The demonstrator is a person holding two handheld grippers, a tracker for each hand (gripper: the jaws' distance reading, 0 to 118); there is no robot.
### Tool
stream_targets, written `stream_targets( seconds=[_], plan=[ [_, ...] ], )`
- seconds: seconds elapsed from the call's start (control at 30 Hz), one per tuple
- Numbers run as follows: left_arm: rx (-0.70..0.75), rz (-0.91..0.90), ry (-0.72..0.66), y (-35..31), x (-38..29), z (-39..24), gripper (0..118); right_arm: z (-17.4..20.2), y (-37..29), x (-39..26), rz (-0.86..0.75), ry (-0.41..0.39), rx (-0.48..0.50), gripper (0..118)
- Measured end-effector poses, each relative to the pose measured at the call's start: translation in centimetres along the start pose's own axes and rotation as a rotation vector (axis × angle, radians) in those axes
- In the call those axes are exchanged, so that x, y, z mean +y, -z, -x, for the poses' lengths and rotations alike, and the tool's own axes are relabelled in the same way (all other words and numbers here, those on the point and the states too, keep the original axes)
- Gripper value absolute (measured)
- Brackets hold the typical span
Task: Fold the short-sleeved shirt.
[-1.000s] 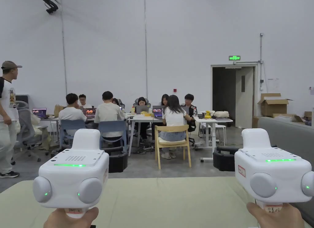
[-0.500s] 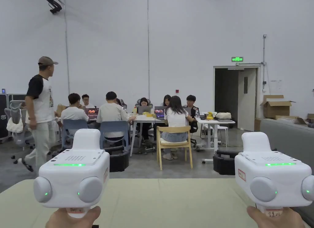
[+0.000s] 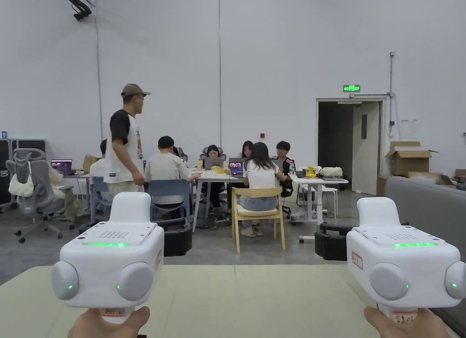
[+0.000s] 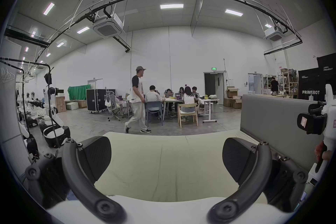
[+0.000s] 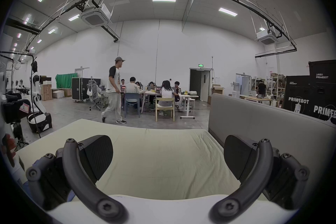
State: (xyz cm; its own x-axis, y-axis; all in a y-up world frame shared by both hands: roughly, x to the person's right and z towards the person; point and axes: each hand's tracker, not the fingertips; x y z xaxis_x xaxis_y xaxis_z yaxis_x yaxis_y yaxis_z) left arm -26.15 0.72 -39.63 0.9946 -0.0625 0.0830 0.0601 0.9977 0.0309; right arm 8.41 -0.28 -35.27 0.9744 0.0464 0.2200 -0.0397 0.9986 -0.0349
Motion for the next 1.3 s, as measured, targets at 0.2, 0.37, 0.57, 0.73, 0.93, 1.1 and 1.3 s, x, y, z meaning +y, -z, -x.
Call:
stream_targets(
  seconds=[0.2,0.37,0.57,0.73,0.93,1.1,1.3],
  plan=[
    [-0.006,-0.007,0.019,-0.09,0.21,-0.18,118,-0.05,-0.18,-0.11,-0.003,-0.012,0.004,118],
    [-0.014,0.001,0.015,0.00,0.10,-0.27,118,0.00,-0.32,-0.13,0.004,-0.018,0.008,118],
    [-0.016,0.027,0.005,0.37,-0.17,0.01,118,-0.42,-0.20,-0.20,0.008,0.001,0.007,118],
    [-0.020,0.044,-0.010,0.54,-0.21,0.08,118,-0.66,-0.12,-0.36,0.010,0.003,0.007,118],
    [-0.025,0.041,0.002,0.52,-0.20,-0.32,118,-0.62,-0.07,-0.71,0.014,-0.021,0.012,118],
    [-0.025,0.036,0.012,0.35,0.02,-0.51,118,-0.59,-0.10,-0.58,0.009,-0.014,0.015,118],
    [-0.025,0.034,-0.017,0.21,-0.03,-0.07,118,-0.44,-0.31,-0.34,-0.003,-0.017,0.014,118]
  ],
)
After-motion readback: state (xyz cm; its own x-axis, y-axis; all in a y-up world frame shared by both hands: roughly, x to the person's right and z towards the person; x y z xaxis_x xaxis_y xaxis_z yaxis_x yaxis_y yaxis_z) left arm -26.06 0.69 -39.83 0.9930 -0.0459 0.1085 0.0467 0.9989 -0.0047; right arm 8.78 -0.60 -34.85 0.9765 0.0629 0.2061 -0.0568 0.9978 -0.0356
